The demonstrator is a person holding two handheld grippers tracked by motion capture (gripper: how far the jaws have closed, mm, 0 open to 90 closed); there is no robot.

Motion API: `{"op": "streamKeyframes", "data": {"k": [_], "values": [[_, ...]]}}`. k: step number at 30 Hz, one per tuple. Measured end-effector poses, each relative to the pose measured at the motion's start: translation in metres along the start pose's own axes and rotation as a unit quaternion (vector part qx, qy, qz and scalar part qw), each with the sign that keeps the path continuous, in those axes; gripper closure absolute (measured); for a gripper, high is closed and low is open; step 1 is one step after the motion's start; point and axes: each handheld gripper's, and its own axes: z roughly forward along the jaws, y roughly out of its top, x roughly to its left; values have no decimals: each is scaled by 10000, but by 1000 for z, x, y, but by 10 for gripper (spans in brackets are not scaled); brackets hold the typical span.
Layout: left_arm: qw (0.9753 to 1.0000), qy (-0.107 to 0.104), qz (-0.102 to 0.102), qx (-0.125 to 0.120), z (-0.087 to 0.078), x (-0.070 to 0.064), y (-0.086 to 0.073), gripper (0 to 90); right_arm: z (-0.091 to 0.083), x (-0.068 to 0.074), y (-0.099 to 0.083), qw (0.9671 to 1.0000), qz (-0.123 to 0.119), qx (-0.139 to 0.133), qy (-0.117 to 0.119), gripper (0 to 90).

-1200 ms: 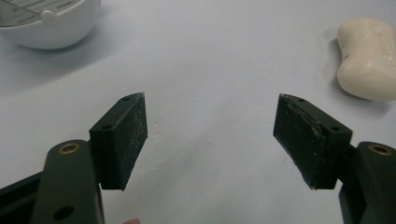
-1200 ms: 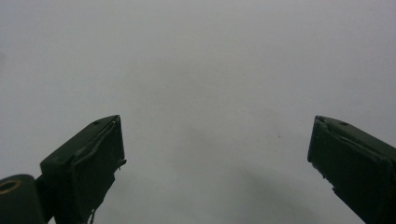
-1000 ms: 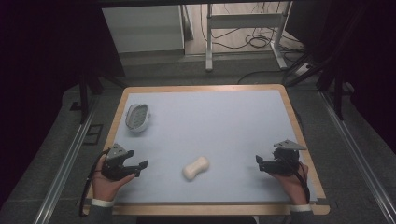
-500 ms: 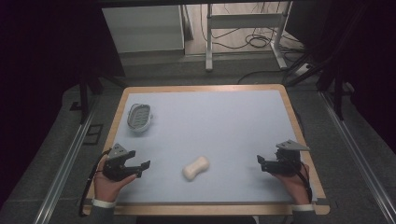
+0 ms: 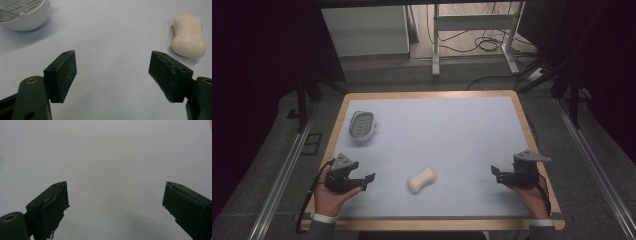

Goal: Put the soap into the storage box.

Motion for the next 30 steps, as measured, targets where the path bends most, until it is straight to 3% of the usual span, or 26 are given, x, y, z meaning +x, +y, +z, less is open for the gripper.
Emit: {"op": "streamKeyframes", "data": {"k": [7,14,17,20,30], "values": [[9999,25,151,-35,-15,-8,18,213,-2,-4,0,10000,49,-46,5,64],[9987,84,506,-20,-16,-21,36,208,-2,-4,0,9998,206,-79,4,65],[9983,46,581,-10,-16,-25,39,209,-6,-4,1,9992,290,-233,164,68],[9980,-68,626,-5,-17,-31,45,208,-9,-1,2,9994,214,-259,121,70],[9969,-92,775,99,-12,-44,58,208,-10,1,2,9995,43,-290,73,72]]}}
